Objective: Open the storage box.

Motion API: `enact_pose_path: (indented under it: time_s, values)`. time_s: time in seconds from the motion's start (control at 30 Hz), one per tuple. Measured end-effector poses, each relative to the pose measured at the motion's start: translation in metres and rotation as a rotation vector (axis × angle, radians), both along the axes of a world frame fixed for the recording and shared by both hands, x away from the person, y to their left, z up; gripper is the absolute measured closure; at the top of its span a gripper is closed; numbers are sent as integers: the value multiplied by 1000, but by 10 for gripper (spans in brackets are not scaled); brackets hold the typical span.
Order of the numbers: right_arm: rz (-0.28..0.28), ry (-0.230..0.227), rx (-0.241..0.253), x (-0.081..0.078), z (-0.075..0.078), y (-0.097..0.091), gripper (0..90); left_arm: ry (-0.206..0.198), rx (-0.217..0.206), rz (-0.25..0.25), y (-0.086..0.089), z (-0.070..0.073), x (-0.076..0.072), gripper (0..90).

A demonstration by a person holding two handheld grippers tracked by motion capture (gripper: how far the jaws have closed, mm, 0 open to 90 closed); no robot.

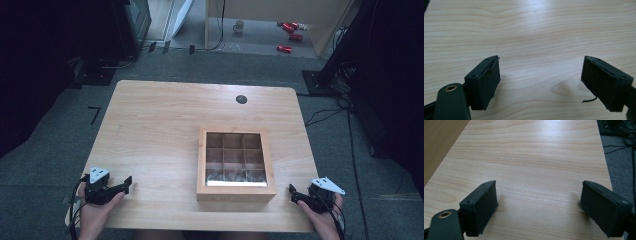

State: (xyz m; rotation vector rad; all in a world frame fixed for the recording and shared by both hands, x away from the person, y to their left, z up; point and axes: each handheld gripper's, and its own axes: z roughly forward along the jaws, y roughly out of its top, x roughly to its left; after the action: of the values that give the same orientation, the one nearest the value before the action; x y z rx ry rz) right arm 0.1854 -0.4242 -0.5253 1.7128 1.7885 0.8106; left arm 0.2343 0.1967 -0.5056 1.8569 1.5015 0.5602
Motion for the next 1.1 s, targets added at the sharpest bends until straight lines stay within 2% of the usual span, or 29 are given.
enact_pose_path:
  time_s: [0.17, 0.47, 0.7, 0.77, 0.8, 0.87, 0.9, 1.03, 1.1]
  values:
    - [-23, -1, -2, 1, 0, 0, 137, -8, 2, -37, -16, 3, -2, 164]
    - [-19, 0, -1, 1, 0, 0, 138, -28, -24, -113, -47, 10, -7, 171]
    - [-11, -4, -7, 1, 0, 2, 144, -39, -26, -214, -79, 15, -17, 171]
    - [-8, -8, -17, 0, 1, 3, 152, -42, -38, -243, -88, 16, -20, 171]
    - [-1, -15, -19, 0, 2, 4, 152, -43, -45, -272, -97, 17, -22, 171]
    - [4, -21, 1, -2, 4, 5, 153, -45, -48, -302, -105, 18, -26, 172]
    - [4, -21, 1, -2, 4, 5, 153, -45, -48, -302, -105, 18, -26, 171]
    - [22, -31, 10, -4, 7, 9, 155, -48, -71, -357, -120, 19, -33, 172]
    - [33, -38, 17, -5, 9, 11, 156, -52, -66, -384, -127, 20, -37, 172]
